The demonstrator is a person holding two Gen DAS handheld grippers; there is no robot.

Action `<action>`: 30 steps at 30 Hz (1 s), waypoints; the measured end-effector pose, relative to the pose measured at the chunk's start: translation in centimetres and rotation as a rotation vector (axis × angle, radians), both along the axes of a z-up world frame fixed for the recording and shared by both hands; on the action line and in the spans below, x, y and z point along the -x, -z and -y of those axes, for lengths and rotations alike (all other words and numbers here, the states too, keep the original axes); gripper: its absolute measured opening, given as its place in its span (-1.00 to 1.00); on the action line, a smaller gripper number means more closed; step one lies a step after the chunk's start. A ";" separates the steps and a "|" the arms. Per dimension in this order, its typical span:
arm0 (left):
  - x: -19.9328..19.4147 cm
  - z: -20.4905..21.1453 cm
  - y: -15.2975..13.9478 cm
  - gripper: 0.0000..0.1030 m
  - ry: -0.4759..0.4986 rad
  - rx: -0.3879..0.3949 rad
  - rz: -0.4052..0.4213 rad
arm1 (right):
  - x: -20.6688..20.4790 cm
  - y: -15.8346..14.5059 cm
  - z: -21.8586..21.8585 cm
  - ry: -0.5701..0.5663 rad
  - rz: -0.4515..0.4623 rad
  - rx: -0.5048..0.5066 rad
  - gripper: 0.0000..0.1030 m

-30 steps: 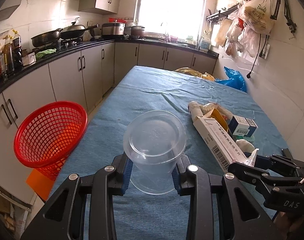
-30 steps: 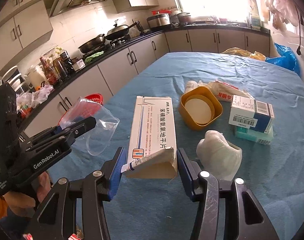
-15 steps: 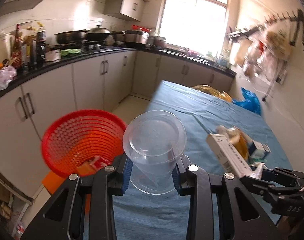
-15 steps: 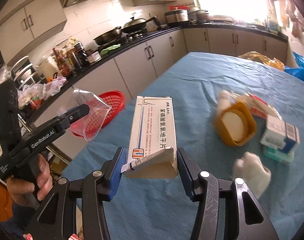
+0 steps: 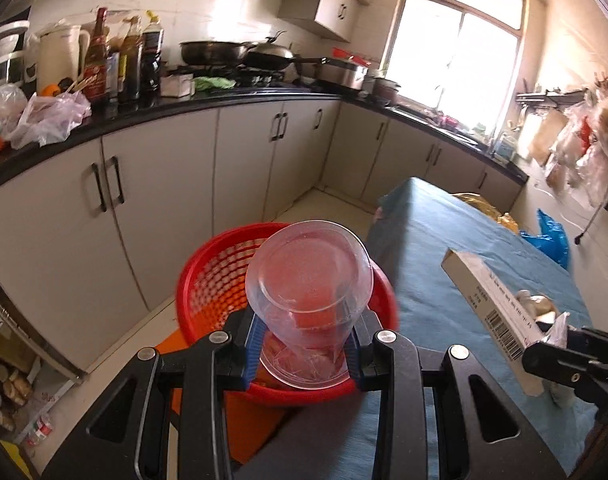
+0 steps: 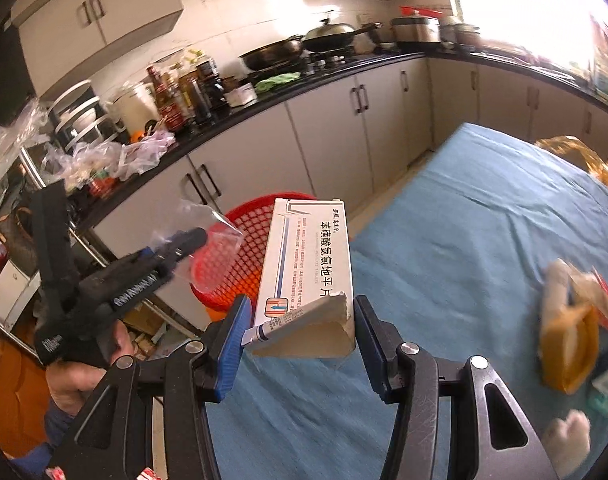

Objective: Collect trash
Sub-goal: 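Open the left gripper over the red basket while the right drops the medicine box in, then grasp the white crumpled tissue with the right gripper while the left moves to the orange container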

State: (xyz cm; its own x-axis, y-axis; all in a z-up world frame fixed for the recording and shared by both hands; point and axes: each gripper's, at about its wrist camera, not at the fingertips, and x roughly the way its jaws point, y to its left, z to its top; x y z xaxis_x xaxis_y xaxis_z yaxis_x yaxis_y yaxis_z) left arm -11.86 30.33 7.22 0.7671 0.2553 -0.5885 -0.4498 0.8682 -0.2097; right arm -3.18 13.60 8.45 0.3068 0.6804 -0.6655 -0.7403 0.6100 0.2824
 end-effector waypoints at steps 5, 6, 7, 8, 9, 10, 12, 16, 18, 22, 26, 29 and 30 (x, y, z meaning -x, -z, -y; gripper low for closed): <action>-0.5 -1.9 0.7 -0.36 -0.025 0.006 -0.016 | -1.5 0.2 -4.1 -0.026 -0.017 -0.003 0.09; -0.6 -2.1 0.8 -0.36 -0.028 0.005 -0.016 | -1.9 0.3 -5.1 -0.030 -0.028 -0.004 0.09; -0.8 -2.5 0.8 -0.32 -0.033 0.002 -0.016 | -2.4 0.5 -5.8 -0.034 -0.038 -0.001 0.10; -1.0 -2.8 0.9 -0.25 -0.034 0.003 -0.017 | -2.8 0.7 -6.5 -0.030 -0.042 0.002 0.11; -1.1 -3.1 1.0 0.08 -0.035 0.009 -0.015 | -3.2 0.9 -6.9 -0.022 -0.043 0.002 0.11; -1.2 -3.3 1.1 0.41 -0.039 0.016 -0.010 | -3.4 0.9 -7.1 -0.019 -0.045 0.002 0.11; -0.9 -3.3 1.1 0.47 -0.047 0.018 0.003 | -3.7 1.2 -6.6 -0.009 -0.057 -0.007 0.11; -0.2 -2.2 1.2 0.47 -0.030 0.003 0.007 | -3.2 0.9 -3.4 0.026 -0.038 -0.025 0.11; 0.2 -1.0 1.1 0.47 -0.011 -0.010 0.015 | -2.4 0.5 -0.9 0.045 -0.013 -0.043 0.11; 0.6 2.4 0.7 0.47 0.067 -0.015 0.042 | -0.8 0.4 3.8 0.087 0.016 -0.061 0.13; -0.3 7.5 0.9 0.47 0.197 -0.030 0.033 | 0.8 0.7 9.4 0.146 0.028 -0.088 0.13; -1.2 11.7 1.4 0.47 0.295 -0.043 0.006 | 1.5 0.9 13.4 0.210 0.035 -0.104 0.14; -1.5 12.9 1.6 0.47 0.327 -0.044 -0.001 | 1.7 1.0 15.1 0.236 0.033 -0.116 0.14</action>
State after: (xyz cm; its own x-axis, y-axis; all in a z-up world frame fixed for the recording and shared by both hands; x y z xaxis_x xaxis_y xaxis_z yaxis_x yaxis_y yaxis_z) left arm -10.38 17.44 5.60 0.8118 0.0208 -0.5836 -0.1462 0.9748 -0.1686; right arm -4.89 -1.54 7.44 0.4869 0.6585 -0.5738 -0.5911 0.7321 0.3385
